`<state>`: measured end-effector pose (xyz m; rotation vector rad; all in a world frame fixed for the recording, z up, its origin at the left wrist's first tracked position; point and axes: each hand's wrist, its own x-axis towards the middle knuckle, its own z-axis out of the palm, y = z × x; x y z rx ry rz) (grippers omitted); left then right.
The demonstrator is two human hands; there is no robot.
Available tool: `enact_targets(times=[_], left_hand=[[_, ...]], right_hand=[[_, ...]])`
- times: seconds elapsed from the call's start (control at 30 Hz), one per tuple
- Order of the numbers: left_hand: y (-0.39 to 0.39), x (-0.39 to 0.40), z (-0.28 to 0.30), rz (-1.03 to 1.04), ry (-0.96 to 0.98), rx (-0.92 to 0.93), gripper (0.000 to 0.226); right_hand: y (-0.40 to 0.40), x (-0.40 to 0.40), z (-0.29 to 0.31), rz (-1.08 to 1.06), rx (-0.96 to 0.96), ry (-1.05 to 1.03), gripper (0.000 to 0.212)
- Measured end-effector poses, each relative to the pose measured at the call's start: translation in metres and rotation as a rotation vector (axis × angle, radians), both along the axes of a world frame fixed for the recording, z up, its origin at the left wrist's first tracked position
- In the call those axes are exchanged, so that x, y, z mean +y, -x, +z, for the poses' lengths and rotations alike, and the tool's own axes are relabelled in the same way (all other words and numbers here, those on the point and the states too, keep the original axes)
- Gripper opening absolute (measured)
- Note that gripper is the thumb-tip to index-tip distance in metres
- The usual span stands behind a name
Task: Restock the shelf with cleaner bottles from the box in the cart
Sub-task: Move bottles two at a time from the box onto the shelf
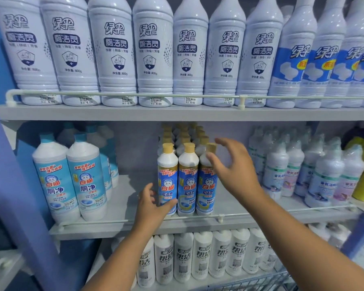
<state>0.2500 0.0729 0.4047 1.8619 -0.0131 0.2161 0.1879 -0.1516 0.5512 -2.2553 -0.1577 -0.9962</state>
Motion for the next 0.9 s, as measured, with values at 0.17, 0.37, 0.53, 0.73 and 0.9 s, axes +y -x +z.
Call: enact_targets(times=[0.17,0.37,0.53,0.73,0.9], left_hand=[[-0.004,0.009,0.021,-0.106,0.140,0.052,0.117],[-0.025,-0.012,0.028,0.053,0.428,0.408,0.094],[-0.032,-0.026,0.030,-0.074,0.494,0.436,0.080],[-0.037,-0.029,0.029,-0.059,0.461,0.482,0.075],[-0.041,-0.029,0.028,-0.042,0.482,0.482,0.075]], right_hand=[[-0.001,-0.016,-0.073,-0.028,0.304,-0.551,0.056],[-0.028,0.003,-0.090,0.176,0.714,-0.888,0.079],[-0.047,0.008,-0.090,0.211,0.723,-1.003,0.070],[-0.053,0.007,-0.096,0.240,0.728,-1.040,0.064],[-0.056,0.007,-0.102,0.231,0.709,-1.038,0.059]])
